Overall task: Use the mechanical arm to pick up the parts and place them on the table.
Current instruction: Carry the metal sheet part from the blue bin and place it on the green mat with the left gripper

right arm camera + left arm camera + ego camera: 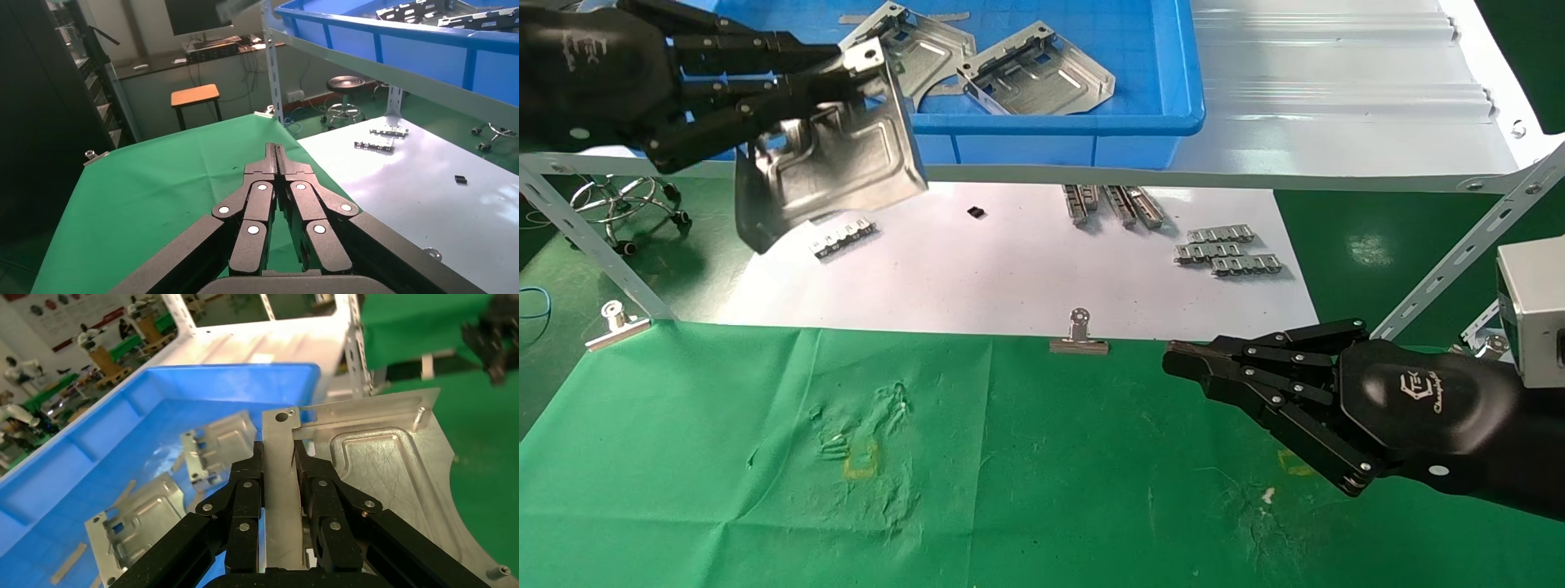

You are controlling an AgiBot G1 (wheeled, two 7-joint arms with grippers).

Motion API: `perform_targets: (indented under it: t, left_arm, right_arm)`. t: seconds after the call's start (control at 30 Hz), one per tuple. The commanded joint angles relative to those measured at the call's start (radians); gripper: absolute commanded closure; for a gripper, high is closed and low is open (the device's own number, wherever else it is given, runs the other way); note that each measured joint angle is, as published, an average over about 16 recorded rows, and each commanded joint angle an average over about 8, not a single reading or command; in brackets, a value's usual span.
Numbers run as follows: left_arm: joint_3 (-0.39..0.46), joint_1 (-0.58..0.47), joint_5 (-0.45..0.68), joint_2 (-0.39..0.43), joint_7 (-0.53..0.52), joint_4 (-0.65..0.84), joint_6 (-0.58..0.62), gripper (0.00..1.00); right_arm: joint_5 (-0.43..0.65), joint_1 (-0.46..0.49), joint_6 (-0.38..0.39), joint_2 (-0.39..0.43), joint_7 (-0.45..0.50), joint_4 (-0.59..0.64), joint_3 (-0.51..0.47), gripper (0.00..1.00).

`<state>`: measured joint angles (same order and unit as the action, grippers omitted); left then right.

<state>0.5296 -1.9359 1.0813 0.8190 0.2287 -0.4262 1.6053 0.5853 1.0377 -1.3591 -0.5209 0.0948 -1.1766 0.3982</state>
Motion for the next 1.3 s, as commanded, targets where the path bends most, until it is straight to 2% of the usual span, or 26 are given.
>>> perform_targets:
  t: [0.03, 0.27, 0.5, 0.7, 0.87, 1.3]
  left_arm:
    - [0.016, 0.035, -0.033, -0.027, 0.004, -0.076, 0.003, 1.00]
    - [0.136, 0.174, -0.199, -0.165, 0.042, -0.346, -0.003, 1.00]
    - [0.288, 0.245, -0.176, -0.211, 0.131, -0.430, -0.013, 1.00]
    - [0.399, 0.256, -0.122, -0.187, 0.217, -0.394, -0.016, 1.00]
    - [0.460, 0.245, -0.070, -0.148, 0.308, -0.312, -0.038, 1.00]
    - [0.485, 0.272, -0.005, -0.032, 0.435, -0.130, -0.170, 1.00]
  right_arm:
    - [0.000, 0.000, 0.000, 0.000, 0.000, 0.000, 0.000, 1.00]
    - [0.000, 0.000, 0.000, 0.000, 0.000, 0.000, 0.000, 1.00]
    - [0.000, 0.000, 0.000, 0.000, 0.000, 0.000, 0.000, 1.00]
    - [0.000, 0.000, 0.000, 0.000, 0.000, 0.000, 0.000, 1.00]
    - [0.000, 0.000, 0.000, 0.000, 0.000, 0.000, 0.000, 1.00]
    - [0.000, 0.000, 0.000, 0.000, 0.000, 0.000, 0.000, 1.00]
